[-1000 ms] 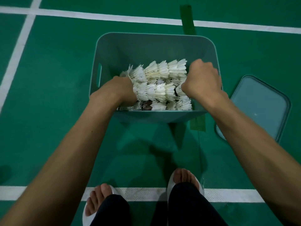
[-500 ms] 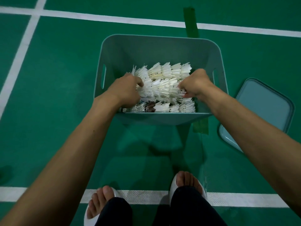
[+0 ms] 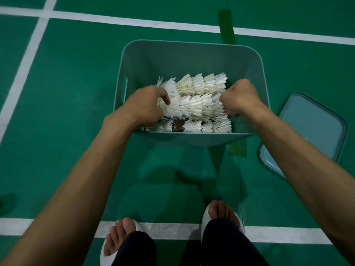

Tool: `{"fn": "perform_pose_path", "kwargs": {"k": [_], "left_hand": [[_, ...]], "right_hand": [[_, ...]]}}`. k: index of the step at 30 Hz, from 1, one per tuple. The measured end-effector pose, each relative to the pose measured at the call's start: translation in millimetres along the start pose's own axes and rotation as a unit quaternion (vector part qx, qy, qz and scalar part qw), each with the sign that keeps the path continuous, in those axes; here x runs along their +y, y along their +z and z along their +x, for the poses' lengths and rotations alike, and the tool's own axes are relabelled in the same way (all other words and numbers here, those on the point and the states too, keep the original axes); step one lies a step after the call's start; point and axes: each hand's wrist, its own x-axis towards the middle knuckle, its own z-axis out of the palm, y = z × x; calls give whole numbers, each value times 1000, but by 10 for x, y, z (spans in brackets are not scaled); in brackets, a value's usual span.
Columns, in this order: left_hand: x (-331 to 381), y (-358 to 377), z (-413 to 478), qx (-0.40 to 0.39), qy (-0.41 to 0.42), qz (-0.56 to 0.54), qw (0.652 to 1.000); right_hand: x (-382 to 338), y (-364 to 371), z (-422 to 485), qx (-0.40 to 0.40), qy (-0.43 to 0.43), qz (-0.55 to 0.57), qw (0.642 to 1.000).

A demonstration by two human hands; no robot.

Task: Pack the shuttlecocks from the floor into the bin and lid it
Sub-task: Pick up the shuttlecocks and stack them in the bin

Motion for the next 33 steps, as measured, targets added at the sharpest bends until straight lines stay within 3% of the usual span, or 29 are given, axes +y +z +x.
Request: {"fn": "perform_pose_path", "kwargs": {"k": [5, 10, 16, 22, 25, 29, 31, 33], "left_hand": [[-19, -7, -17, 0, 11, -22, 1000], [-101, -149, -146, 57, 36, -42, 997], [-324, -455, -548, 247, 78, -121, 958], [-1268, -355, -952, 321, -51, -152, 933], [-1840, -54, -1315, 338, -136, -162, 917], [-2425, 356, -1905, 403, -295, -170, 849], [-2618, 506, -2194, 453, -384, -186, 783], [-2738, 607, -2486, 517, -478, -188, 685]], "right_hand": [[-44, -192, -161, 51, -28, -37, 998], [-374, -181, -551, 132, -185, -21, 974], [-1060, 198, -1068, 66, -355, 17, 932], [-1588, 1018, -1377, -16, -523, -37, 851], [-1824, 1643, -1579, -82, -565, -41, 820], [-2021, 2503, -1847, -191, -585, -118, 779], [-2105, 2864, -1971, -232, -592, -163, 754], [-2203, 3175, -2122, -265, -594, -187, 736]]}}
